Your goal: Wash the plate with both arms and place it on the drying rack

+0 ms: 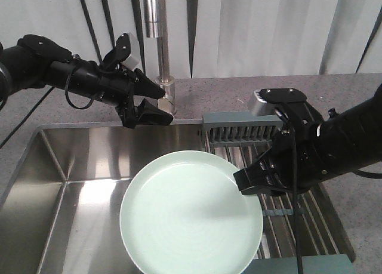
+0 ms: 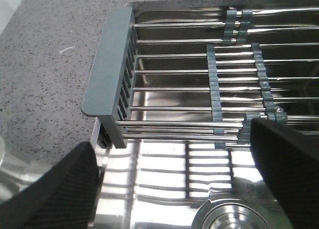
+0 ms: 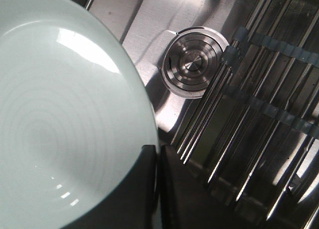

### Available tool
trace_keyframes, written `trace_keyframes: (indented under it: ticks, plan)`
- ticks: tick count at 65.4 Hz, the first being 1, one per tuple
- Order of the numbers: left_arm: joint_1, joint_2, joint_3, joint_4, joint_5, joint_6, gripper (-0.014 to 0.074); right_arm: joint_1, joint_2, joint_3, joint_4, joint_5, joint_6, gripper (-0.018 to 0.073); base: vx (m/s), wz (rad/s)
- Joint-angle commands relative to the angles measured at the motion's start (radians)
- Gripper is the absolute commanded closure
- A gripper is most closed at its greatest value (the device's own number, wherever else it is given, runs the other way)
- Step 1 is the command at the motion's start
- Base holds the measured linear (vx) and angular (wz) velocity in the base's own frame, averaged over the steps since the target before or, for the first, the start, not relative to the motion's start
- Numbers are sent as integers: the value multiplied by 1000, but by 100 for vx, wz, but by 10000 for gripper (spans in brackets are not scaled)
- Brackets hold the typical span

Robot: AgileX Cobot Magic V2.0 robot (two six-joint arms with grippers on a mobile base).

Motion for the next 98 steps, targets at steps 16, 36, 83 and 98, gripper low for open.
trace_keyframes:
  ticks: [16,36,83,98]
  plan:
    - [-7,-239,-30,258,-122,-446,6,0,-31,-27,31,-30,-9,561,0,0]
    - [-7,-398,-28,686,-126,-1116,36,0,-31,-27,31,-30,-9,561,0,0]
    - [-7,-1018,656,954,-332,-1479,95,0,-31,-27,31,-30,-9,561,0,0]
    - [-7,-1185,853,1086,-337,-1649,95,0,-31,-27,31,-30,-9,561,0,0]
